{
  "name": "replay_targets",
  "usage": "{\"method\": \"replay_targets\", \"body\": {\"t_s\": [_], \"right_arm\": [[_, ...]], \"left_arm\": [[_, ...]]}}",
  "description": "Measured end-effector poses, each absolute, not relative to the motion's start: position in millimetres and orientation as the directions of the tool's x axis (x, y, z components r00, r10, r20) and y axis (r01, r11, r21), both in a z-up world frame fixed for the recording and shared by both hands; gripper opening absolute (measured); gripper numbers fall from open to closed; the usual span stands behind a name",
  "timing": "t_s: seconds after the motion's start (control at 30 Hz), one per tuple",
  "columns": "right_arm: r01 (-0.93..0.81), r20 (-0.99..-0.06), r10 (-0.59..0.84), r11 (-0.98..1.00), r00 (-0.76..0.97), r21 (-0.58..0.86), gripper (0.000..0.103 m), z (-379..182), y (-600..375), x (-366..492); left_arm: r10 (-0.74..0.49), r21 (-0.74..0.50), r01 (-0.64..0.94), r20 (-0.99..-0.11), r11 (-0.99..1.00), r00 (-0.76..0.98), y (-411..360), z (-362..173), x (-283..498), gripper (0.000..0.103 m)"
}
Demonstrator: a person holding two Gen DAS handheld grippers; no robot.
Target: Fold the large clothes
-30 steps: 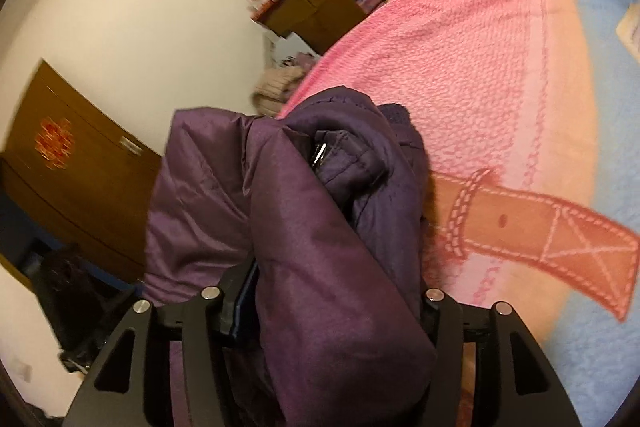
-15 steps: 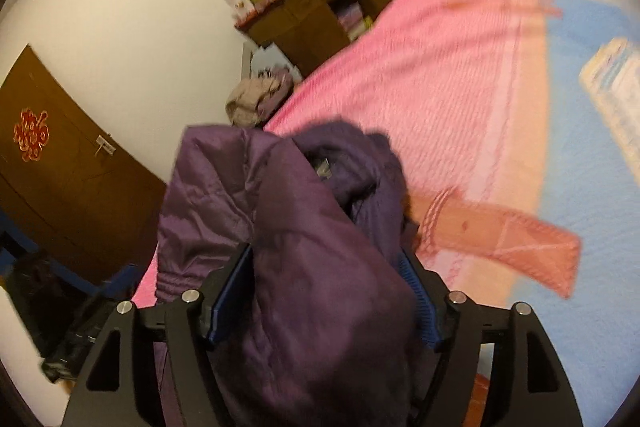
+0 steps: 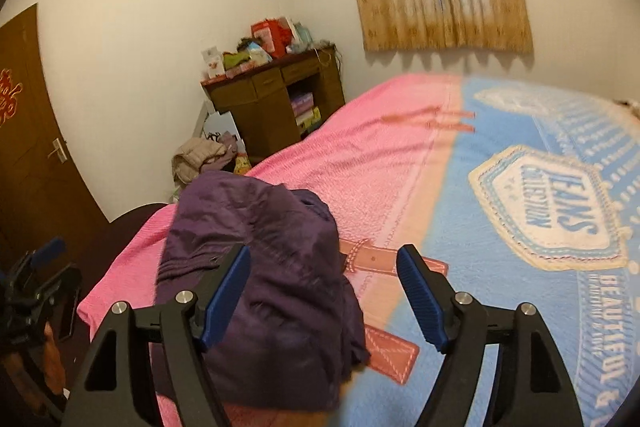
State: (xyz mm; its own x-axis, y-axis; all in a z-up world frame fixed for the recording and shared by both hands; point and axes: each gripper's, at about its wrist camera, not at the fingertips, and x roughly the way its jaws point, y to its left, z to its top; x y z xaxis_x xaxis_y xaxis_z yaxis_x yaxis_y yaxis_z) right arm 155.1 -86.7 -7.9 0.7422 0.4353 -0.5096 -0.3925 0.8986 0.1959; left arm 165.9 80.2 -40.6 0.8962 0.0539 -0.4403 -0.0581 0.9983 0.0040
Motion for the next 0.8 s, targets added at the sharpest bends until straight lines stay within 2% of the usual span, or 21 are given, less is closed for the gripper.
{"method": "replay_targets", "body": {"t_s": [0.23, 0.8], "right_arm": [[-0.420, -0.478, 0.436, 0.895, 0.763, 0.146, 0.078, 6, -76, 118], [-0.444, -0.452, 0.449, 0.887, 0.771, 0.124, 0.079, 8, -67, 97]], "left_arm": [[0.042, -0.003, -0.047, -0.400, 0.999, 0.916, 78, -28, 149, 0.103], [0.026, -0.003, -0.030, -0.410, 1.000, 0.912, 76, -32, 150, 0.103]]}}
